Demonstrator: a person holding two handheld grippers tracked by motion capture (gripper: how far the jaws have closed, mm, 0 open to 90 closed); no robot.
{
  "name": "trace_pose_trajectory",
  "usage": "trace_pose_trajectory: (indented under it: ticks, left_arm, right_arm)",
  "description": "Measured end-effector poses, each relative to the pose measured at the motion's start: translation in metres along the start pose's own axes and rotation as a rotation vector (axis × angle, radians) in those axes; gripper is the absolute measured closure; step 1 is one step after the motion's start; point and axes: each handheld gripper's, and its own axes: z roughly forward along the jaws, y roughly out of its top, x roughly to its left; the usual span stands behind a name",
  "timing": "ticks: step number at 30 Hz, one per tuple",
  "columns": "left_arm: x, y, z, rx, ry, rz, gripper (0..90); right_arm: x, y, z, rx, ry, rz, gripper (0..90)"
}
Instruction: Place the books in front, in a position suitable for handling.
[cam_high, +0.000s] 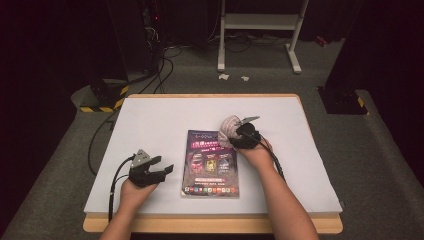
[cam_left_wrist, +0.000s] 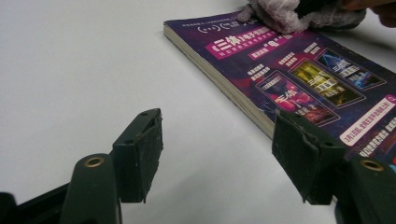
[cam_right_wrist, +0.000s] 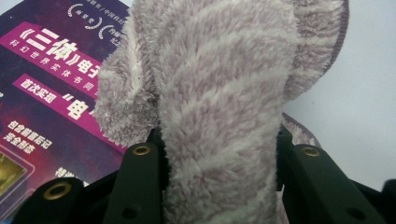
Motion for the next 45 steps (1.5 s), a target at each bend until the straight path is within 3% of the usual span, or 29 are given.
trace_pose_trajectory:
  ticks: [7,10,25,31,36,45]
  left_arm:
    - [0.001,-0.001,0.0,-0.001,0.002,-0.005,31.2]
    - [0.0,-0.001,0.0,-0.006,0.007,-0.001,30.3]
    - [-0.001,-0.001,0.0,0.003,-0.015,0.01,29.8]
    - [-0.001,-0.002,0.0,0.009,-0.016,0.024,28.8]
    - [-0.001,-0.002,0.0,0.008,-0.016,0.025,28.4]
    - [-0.003,-0.002,0.002,0.014,-0.032,0.032,27.8]
  right_arm:
    - [0.008,0.008,0.007,-0.002,0.003,-0.01,60.4]
    - [0.017,0.016,0.014,0.006,0.018,-0.041,60.4]
    - [0.089,0.06,0.055,-0.013,0.128,-0.145,60.5]
    - [0.114,0.07,0.063,-0.003,0.142,-0.192,60.4]
    - [0.11,0.07,0.062,0.001,0.153,-0.175,59.6]
    - [0.075,0.049,0.044,0.006,0.109,-0.132,59.0]
